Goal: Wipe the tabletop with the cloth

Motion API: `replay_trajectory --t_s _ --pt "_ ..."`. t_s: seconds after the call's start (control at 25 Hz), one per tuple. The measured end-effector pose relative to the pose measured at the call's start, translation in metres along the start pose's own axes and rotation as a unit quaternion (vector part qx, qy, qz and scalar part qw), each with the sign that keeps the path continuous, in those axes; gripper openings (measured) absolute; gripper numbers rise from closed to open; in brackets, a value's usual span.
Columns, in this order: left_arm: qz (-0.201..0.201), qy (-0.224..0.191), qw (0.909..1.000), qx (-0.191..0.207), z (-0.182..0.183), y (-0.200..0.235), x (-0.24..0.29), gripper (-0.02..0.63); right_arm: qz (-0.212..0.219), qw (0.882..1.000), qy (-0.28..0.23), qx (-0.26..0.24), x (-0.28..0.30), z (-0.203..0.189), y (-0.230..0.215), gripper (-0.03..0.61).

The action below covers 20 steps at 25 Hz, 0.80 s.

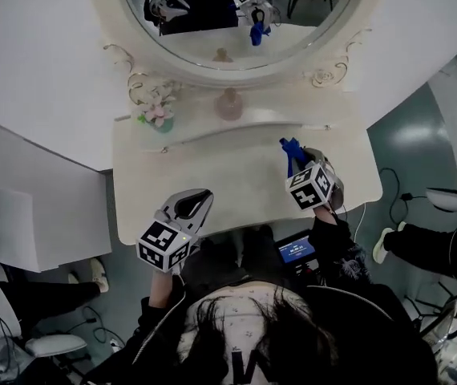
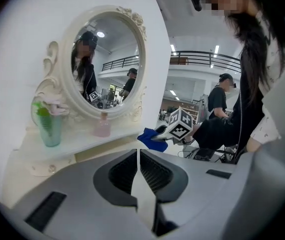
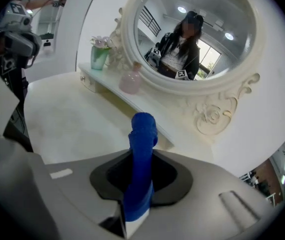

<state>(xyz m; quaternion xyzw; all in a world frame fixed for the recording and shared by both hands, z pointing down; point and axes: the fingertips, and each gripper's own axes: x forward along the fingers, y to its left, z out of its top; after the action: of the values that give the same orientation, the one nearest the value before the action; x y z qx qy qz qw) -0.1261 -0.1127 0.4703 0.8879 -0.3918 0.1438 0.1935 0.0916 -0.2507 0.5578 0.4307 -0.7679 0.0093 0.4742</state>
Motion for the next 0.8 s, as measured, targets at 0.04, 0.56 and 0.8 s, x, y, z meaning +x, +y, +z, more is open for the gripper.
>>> replay_trajectory --t_s 0.04,0.56,0.8 --pt "0.008 -0.002 1.0 -0.003 -0.004 0.01 -0.013 0.002 0.007 1.0 -0.008 -0.005 -0.001 0.015 0.016 0.077" --pt "0.114 -0.021 0.9919 -0.053 -0.061 0.095 -0.171 0.002 0.146 0.981 -0.098 -0.079 -0.008 0.178 0.259 0.077" --pt "0.163 -0.025 0.9829 -0.081 -0.093 0.11 -0.237 0.002 0.215 0.958 -0.132 -0.137 -0.015 0.239 0.376 0.077"
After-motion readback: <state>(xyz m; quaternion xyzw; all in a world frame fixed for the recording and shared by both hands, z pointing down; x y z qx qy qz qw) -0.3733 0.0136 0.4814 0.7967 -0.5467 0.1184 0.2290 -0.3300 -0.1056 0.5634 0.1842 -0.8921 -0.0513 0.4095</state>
